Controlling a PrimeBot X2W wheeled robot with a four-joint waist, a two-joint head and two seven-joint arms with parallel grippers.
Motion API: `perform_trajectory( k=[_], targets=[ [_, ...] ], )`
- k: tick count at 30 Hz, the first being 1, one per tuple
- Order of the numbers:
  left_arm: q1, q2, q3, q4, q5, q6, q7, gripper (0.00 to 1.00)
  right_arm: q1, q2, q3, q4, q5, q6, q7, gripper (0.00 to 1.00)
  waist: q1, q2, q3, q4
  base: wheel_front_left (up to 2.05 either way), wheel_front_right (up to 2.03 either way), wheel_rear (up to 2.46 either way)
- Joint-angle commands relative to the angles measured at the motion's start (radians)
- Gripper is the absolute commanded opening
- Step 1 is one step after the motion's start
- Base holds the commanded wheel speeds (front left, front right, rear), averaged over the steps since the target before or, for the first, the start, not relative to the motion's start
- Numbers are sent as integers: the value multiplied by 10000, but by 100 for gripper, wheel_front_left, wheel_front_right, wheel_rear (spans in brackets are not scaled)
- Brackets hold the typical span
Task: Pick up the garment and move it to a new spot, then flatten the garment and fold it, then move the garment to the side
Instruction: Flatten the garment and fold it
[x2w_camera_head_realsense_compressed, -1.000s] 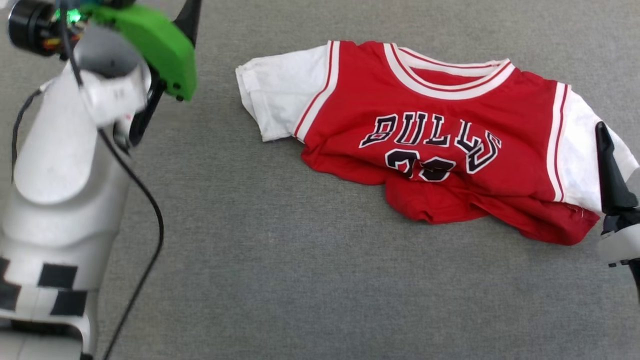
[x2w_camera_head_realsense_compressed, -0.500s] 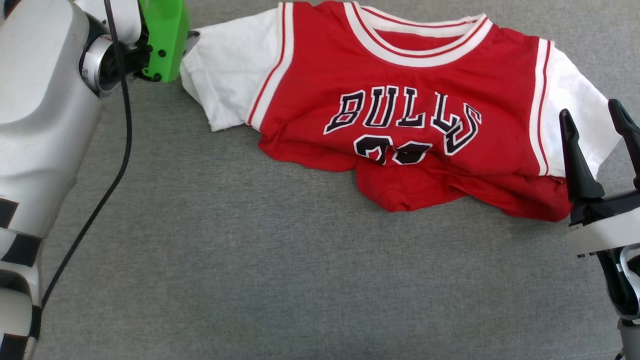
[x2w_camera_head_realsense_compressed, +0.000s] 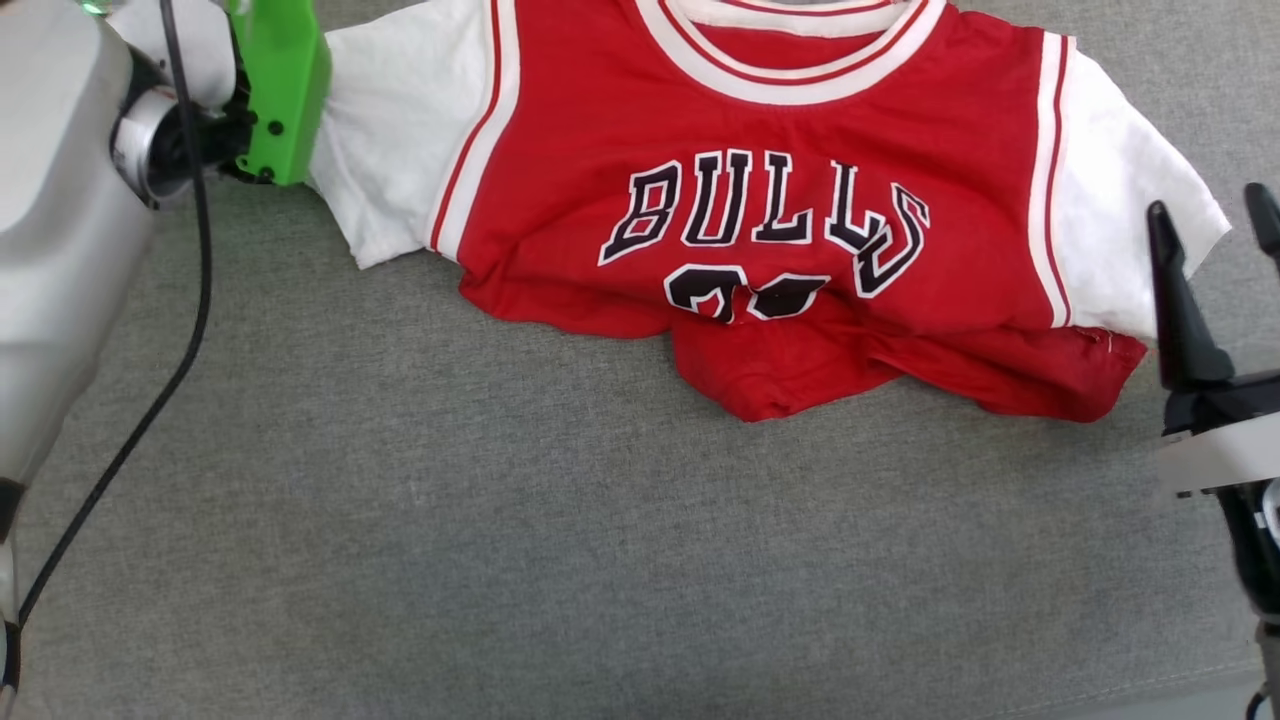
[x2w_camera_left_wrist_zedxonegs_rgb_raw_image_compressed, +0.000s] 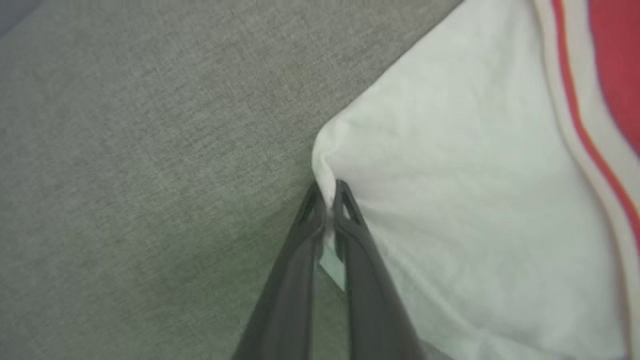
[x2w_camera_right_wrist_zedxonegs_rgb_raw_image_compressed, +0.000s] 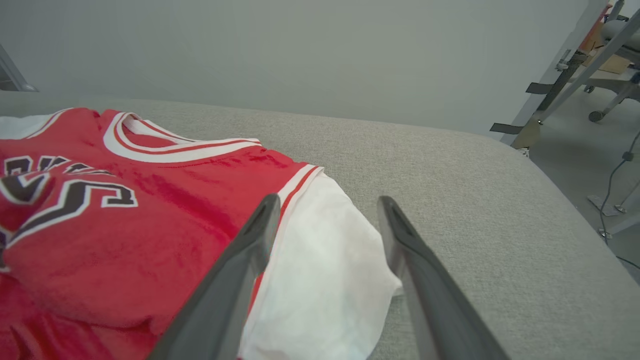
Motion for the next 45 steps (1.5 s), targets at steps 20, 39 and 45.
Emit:
perform_trajectory(
  k=[20,39,45],
  targets=[
    [489,1055,-703,-651,-884,-28,-3273,0,-2162,-4547,201,300,2751,-7,5063,100,0,-1,-1059,1940,0,0,0],
    [-332,212,-1251,-780,-572,-29,-4436,0,-5778,-4031,3361,4687,4007,-7,10247,100,0,-1,-95,2820,0,0,0],
    [-343,165,-1390,-635,-664,-29,-4680,0,-5302,-3799,4158,5491,4429,-7,10134,77,0,-1,-89,2802,0,0,0]
  ],
)
